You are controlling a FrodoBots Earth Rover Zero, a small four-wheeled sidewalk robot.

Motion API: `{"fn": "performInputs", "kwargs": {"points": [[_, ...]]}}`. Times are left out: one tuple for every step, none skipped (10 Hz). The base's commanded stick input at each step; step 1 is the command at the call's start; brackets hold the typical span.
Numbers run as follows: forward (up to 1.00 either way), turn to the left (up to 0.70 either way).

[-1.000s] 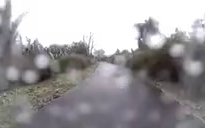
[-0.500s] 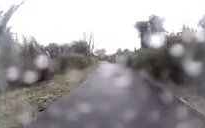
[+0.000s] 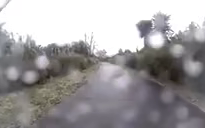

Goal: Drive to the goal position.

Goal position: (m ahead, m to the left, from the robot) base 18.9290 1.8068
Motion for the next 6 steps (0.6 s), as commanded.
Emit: {"fn": "performInputs", "kwargs": {"points": [[1.0,-0.28],[1.0,-0.4],[1.0,-0.4],[1.0,-0.4],[1.0,-0.4],[1.0,-0.4]]}}
